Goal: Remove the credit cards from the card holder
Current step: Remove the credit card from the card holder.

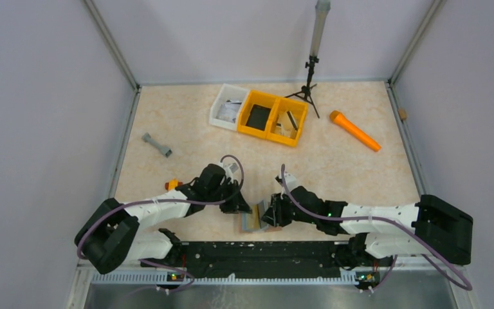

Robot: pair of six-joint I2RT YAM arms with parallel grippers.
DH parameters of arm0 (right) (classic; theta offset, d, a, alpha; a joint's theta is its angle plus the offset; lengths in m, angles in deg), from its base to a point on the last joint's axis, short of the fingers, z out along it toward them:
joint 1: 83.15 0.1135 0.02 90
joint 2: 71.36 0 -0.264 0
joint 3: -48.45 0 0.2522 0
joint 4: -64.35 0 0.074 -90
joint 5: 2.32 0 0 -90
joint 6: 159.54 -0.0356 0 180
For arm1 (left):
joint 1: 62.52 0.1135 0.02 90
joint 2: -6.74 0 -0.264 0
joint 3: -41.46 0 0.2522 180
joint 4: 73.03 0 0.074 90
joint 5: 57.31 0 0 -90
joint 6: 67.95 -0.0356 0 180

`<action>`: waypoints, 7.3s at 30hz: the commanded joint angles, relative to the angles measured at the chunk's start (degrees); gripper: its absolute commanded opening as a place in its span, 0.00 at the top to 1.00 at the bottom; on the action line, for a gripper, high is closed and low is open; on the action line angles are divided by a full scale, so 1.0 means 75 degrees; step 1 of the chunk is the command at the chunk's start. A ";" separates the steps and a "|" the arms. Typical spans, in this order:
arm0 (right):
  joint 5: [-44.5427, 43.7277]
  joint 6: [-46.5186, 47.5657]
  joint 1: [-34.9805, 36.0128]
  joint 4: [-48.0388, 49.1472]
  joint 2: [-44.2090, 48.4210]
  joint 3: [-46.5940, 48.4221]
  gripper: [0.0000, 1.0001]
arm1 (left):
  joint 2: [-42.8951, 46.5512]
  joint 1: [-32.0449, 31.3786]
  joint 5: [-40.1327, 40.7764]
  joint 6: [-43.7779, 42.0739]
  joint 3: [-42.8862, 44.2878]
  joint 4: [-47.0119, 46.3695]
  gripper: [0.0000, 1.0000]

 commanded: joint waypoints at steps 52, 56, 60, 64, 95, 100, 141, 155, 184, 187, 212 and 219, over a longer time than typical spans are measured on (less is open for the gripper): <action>0.0636 0.1314 -0.0073 -0.0885 -0.0546 0.1179 0.55 | -0.0395 -0.0016 -0.0209 -0.0276 0.0042 -0.0529 1.00; 0.0447 0.1288 -0.0082 -0.1121 -0.0733 0.1214 0.47 | -0.0410 -0.0015 -0.0210 -0.0269 0.0042 -0.0529 1.00; 0.0182 0.1288 -0.0082 -0.1530 -0.0473 0.1236 0.39 | -0.0341 -0.0012 -0.0200 -0.0299 0.0037 -0.0446 1.00; -0.0352 0.1262 -0.0078 -0.2209 -0.0021 0.1267 0.39 | -0.0257 -0.0014 -0.0207 -0.0284 0.0031 -0.0423 1.00; -0.1092 -0.0659 -0.0692 -0.2023 0.5149 -0.0672 0.01 | 0.3273 0.0553 0.0390 0.1472 0.0428 -0.0038 1.00; -0.0771 -0.0603 -0.0699 -0.0790 0.4883 -0.0881 0.01 | 0.3117 0.0545 -0.0359 0.1705 0.0351 -0.0971 1.00; -0.0654 -0.1848 -0.1414 0.0702 0.4446 -0.1152 1.00 | 0.3765 0.0553 0.0697 -0.0556 0.2256 0.3638 0.58; -0.0450 -0.2797 -0.1419 0.2180 0.3869 -0.1443 1.00 | 0.2940 0.0325 -0.1250 0.1175 0.1024 -0.0673 0.69; 0.0631 -0.3783 -0.1417 0.5062 0.2553 -0.1715 1.00 | 0.1984 -0.0140 -0.1522 0.2155 0.0407 -0.2800 0.72; 0.0615 -0.3816 -0.1410 0.5224 0.2444 -0.1762 1.00 | 0.1942 -0.0132 -0.1742 0.2189 0.0464 -0.2936 0.97; 0.0007 -0.4012 -0.1432 0.5362 0.3636 -0.2422 1.00 | 0.2072 -0.0070 -0.1915 0.2569 0.0249 -0.3460 0.79; 0.0204 -0.4131 -0.1430 0.5920 0.3137 -0.2406 1.00 | 0.2000 -0.0106 -0.1949 0.2526 0.0259 -0.3442 0.74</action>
